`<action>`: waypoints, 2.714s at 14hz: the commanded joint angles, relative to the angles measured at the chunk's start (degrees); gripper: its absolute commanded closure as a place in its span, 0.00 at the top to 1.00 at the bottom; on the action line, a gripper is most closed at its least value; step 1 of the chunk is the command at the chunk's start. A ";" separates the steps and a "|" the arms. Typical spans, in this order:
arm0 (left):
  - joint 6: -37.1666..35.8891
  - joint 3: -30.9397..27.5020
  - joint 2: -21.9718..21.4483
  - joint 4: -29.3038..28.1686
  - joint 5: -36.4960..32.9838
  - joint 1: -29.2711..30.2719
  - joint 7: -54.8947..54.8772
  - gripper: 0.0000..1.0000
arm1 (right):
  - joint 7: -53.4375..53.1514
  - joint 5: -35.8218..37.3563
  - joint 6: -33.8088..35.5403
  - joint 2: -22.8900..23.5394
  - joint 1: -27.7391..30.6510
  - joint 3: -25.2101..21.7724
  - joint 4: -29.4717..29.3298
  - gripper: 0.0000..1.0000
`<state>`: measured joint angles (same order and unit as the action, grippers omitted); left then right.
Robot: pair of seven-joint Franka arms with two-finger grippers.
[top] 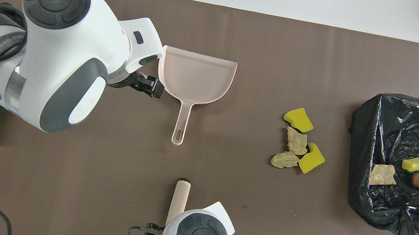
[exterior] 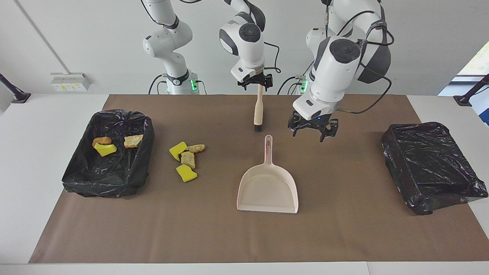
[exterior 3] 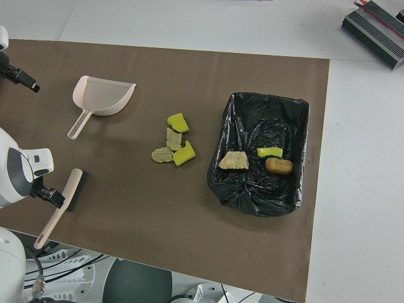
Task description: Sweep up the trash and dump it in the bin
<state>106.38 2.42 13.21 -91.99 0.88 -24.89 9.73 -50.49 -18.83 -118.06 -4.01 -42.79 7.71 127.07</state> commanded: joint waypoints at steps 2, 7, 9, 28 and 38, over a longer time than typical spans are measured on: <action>11.19 -0.75 0.06 -10.46 -0.79 -6.82 9.06 1.00 | -3.11 -3.32 -10.06 1.01 -5.27 -0.33 6.61 1.00; 16.66 -0.75 2.16 -14.18 -0.79 -9.03 9.25 1.00 | -5.83 -3.32 -13.50 2.34 -7.83 -0.24 8.02 1.00; 17.63 -0.84 4.00 -14.09 -0.97 -8.94 9.25 1.00 | -6.37 -3.32 -15.08 2.08 -8.89 -0.24 9.33 1.00; 17.74 -1.10 6.65 -10.75 -8.00 -7.89 2.34 0.07 | 2.22 6.43 15.90 -8.89 7.25 -1.03 1.87 0.00; -0.46 -1.28 0.59 -10.22 -8.09 -5.78 -33.27 0.00 | 28.86 35.51 22.62 -3.30 29.58 -0.77 -0.42 0.00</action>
<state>107.76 0.99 14.96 -101.36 -6.08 -30.29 -19.28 -26.16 12.91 -94.59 -10.18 -17.39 6.09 127.35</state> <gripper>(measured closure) 0.687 0.740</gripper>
